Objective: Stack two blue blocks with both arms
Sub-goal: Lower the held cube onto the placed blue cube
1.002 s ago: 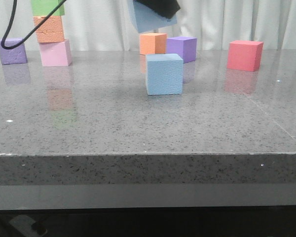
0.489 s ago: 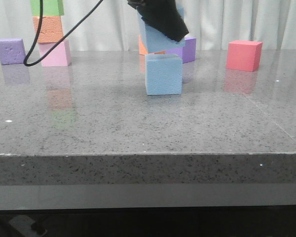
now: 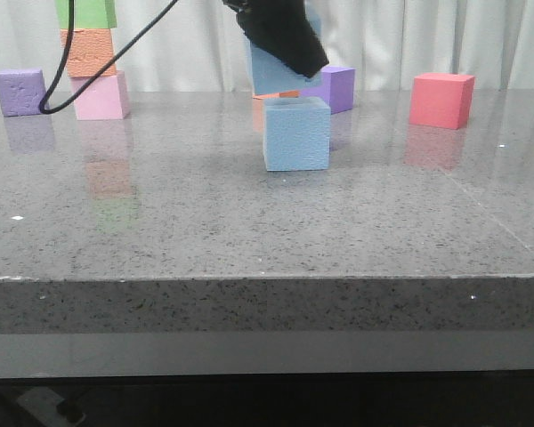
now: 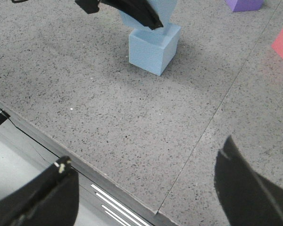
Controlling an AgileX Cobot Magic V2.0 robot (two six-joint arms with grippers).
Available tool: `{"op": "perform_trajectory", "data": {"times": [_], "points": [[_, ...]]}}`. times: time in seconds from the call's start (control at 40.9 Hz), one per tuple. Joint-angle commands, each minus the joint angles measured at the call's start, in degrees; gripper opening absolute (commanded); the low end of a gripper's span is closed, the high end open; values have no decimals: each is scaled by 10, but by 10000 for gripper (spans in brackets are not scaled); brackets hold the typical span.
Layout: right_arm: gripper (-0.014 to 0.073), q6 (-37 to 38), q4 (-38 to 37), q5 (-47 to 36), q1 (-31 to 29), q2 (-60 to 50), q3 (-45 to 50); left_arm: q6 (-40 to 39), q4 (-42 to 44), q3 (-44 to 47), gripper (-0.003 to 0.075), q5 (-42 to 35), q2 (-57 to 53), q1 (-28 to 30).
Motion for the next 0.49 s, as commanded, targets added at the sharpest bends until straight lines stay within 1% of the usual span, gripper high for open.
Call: {"op": "perform_trajectory", "data": {"times": [0.0, 0.244, 0.464], "points": [[596, -6, -7, -38, -3, -3, -14, 2, -19, -15, 382, -27, -25, -4], [596, -6, -7, -38, -3, -3, -14, 6, -29, -15, 382, -35, -24, -4], [596, -6, -7, -38, -3, -3, -14, 27, -34, -15, 382, -30, -16, -4]]}}
